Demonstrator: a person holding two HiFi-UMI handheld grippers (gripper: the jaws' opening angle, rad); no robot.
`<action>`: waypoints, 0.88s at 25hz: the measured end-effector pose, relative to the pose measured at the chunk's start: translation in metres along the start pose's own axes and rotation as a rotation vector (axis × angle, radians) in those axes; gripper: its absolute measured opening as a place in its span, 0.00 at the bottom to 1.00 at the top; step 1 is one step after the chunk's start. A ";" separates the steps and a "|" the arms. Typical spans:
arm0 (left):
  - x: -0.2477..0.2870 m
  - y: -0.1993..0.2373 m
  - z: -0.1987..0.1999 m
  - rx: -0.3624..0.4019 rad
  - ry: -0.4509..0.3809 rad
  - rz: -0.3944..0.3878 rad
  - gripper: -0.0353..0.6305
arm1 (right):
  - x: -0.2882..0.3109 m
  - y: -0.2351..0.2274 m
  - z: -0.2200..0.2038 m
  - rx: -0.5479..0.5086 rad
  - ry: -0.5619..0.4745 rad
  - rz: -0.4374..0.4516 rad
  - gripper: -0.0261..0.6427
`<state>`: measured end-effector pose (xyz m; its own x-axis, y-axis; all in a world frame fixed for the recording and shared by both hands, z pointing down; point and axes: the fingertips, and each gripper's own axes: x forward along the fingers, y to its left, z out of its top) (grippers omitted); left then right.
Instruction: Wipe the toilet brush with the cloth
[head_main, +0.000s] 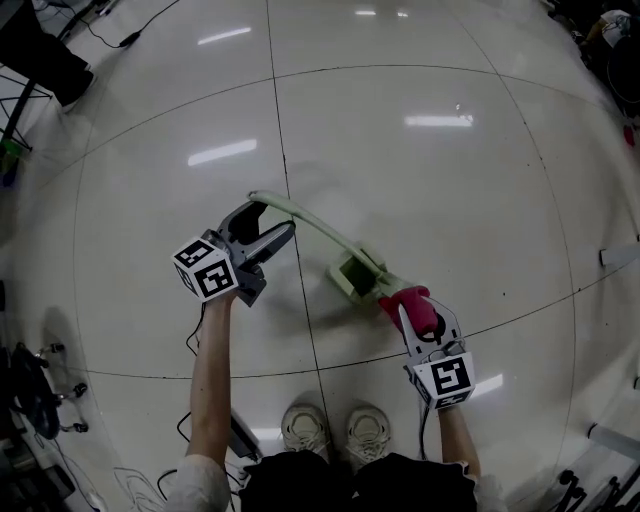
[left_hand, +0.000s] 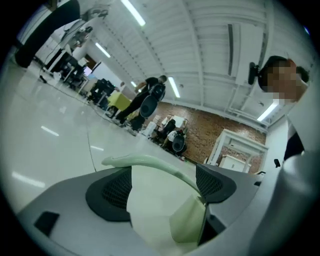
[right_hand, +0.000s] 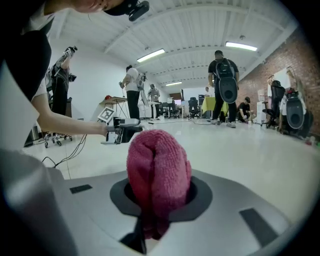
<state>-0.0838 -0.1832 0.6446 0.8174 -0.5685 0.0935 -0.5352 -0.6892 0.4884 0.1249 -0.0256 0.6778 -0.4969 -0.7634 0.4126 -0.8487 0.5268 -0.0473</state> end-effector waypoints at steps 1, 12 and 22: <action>-0.003 -0.005 0.002 0.013 0.006 -0.017 0.66 | 0.001 -0.001 -0.001 -0.019 0.016 0.016 0.14; 0.003 0.010 0.008 -0.189 0.010 -0.275 0.66 | 0.009 0.010 -0.016 -0.131 0.131 0.198 0.14; 0.002 0.049 0.016 -0.519 0.075 -0.384 0.66 | 0.012 0.005 -0.017 -0.237 0.251 0.286 0.14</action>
<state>-0.1118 -0.2259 0.6546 0.9526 -0.2794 -0.1199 -0.0452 -0.5200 0.8530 0.1176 -0.0260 0.6984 -0.6214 -0.4760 0.6223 -0.6043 0.7967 0.0060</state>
